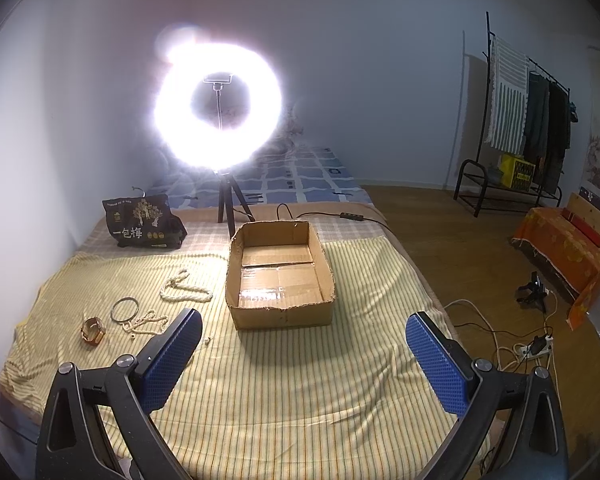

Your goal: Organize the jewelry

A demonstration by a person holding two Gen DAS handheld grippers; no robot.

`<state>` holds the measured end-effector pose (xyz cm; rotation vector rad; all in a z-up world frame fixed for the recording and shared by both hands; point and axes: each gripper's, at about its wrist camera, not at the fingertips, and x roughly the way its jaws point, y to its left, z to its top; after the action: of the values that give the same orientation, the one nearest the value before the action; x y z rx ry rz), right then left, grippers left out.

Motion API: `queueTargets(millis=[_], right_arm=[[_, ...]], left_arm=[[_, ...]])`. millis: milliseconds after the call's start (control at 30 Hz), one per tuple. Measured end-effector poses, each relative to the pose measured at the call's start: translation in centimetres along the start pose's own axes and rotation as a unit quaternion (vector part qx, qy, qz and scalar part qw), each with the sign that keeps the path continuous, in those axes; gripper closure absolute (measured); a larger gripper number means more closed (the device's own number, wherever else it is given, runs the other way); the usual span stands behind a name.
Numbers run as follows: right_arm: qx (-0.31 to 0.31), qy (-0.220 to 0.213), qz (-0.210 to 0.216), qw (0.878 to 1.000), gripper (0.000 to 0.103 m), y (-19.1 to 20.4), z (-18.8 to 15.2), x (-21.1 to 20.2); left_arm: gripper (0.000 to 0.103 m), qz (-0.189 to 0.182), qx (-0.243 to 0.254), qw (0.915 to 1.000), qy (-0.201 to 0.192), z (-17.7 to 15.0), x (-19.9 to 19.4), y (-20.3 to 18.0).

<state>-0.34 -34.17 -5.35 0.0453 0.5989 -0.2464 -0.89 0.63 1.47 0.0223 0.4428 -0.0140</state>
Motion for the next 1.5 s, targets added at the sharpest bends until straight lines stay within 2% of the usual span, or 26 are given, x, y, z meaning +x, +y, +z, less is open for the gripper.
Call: queueTargets(millis=[1500], right_arm=[[0.001,0.011,0.011,1.0,0.0,0.2,-0.3,0.4]], left_arm=[[0.0,0.001,0.001,1.0,0.004,-0.2,0.0,-0.5]])
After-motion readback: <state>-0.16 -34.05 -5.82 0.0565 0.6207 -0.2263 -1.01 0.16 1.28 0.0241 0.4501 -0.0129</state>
